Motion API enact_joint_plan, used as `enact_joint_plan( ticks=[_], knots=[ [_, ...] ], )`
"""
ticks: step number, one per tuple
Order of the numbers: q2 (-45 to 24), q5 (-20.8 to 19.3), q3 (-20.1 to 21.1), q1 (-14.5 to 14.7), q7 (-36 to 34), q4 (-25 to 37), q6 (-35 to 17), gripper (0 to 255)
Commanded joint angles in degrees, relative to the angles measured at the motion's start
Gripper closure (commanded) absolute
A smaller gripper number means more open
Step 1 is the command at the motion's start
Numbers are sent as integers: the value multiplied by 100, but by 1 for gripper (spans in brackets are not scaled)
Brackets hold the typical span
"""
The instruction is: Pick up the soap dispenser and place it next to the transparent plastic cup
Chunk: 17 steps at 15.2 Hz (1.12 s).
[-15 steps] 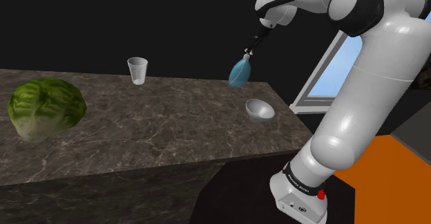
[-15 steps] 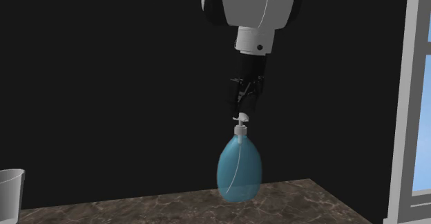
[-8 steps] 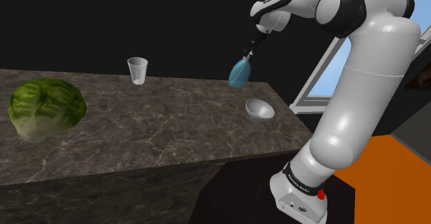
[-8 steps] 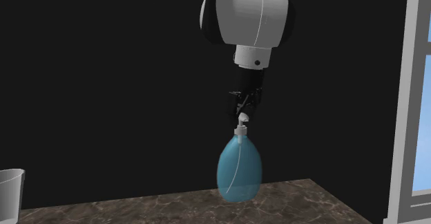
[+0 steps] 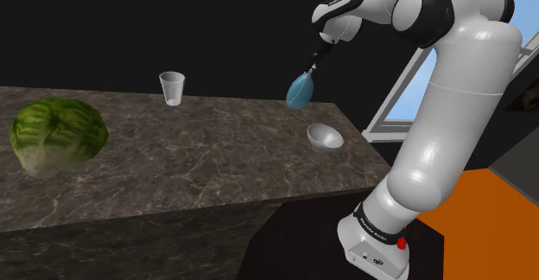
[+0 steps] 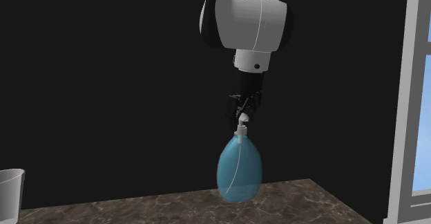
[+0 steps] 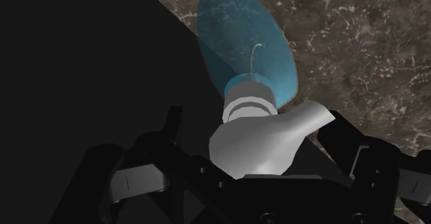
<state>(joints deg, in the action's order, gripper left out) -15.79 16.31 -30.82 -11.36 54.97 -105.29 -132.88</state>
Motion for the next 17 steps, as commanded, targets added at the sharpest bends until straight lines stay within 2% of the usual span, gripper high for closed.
enact_joint_plan(
  ticks=[1,10,17],
  knots=[
    [0,0,0,0,0,0,0,255],
    [0,0,0,0,0,0,-1,255],
    [188,-194,-69,40,-156,311,462,255]
  ],
)
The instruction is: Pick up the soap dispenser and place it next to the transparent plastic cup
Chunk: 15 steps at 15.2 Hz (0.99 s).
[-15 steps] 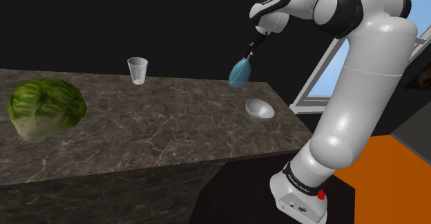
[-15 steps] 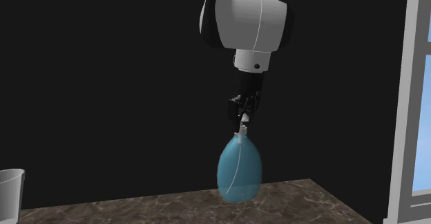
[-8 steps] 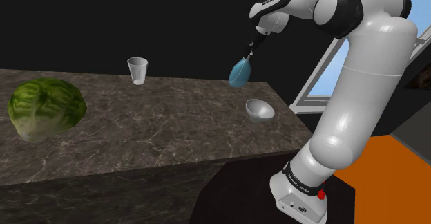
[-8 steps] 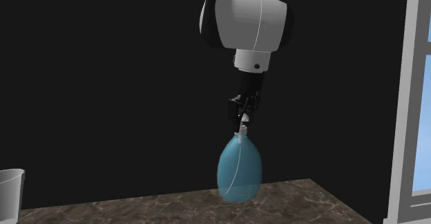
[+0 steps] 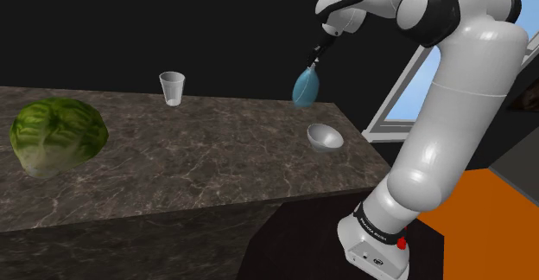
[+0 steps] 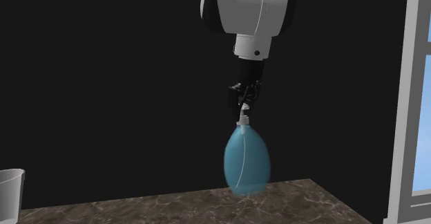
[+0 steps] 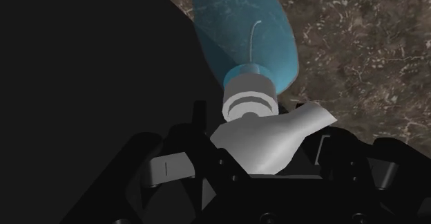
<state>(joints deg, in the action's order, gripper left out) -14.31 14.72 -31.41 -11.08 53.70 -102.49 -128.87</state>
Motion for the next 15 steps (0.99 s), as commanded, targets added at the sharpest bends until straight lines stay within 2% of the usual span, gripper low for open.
enact_joint_plan(
  ticks=[1,15],
  knots=[
    [62,-58,-18,16,-47,81,129,255],
    [238,-270,-90,14,-250,947,1131,255]
  ],
)
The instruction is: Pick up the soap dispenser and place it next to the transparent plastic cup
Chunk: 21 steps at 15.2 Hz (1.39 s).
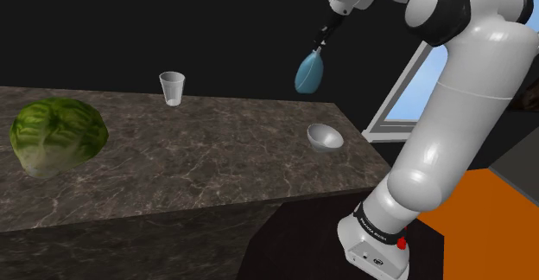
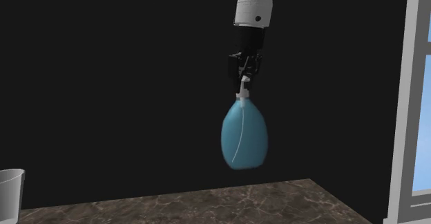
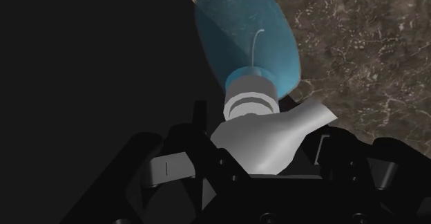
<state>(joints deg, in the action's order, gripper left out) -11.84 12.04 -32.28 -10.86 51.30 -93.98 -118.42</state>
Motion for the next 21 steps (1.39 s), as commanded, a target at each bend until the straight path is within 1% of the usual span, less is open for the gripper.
enact_joint_plan(
  ticks=[1,9,16,21],
  knots=[
    [-7,-8,-6,-11,-20,171,161,255],
    [-49,-17,-30,-68,-75,838,790,255],
    [-180,45,-49,-165,-97,1543,1381,255],
    [347,-458,154,448,-865,920,1137,255]
  ],
)
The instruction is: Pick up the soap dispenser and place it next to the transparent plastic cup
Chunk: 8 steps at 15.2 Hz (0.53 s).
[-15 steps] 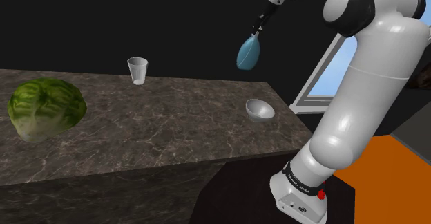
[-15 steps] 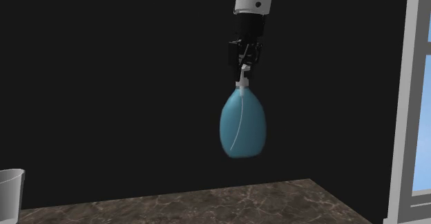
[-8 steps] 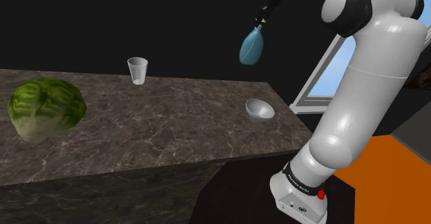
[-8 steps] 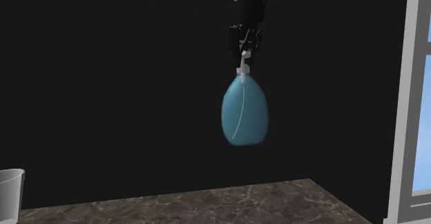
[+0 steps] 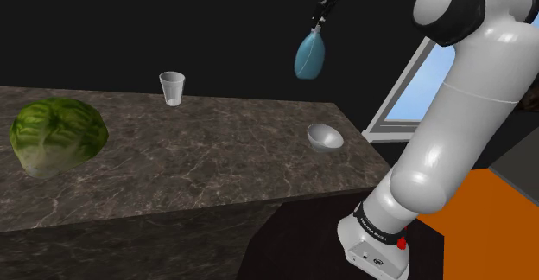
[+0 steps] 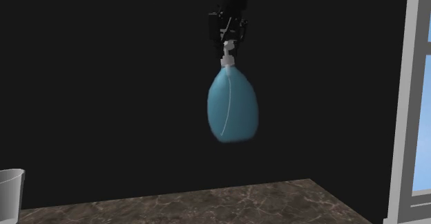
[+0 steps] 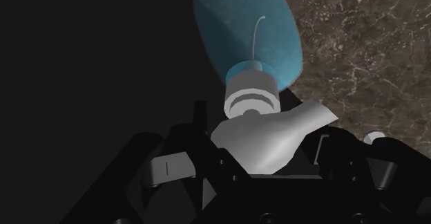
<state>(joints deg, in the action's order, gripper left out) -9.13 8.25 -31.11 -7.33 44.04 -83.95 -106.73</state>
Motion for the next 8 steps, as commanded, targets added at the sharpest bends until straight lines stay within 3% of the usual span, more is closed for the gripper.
enact_joint_plan(
  ticks=[1,8],
  knots=[
    [159,-168,88,200,-295,-178,-65,255],
    [541,-665,494,827,-1365,-599,-193,255]
  ],
)
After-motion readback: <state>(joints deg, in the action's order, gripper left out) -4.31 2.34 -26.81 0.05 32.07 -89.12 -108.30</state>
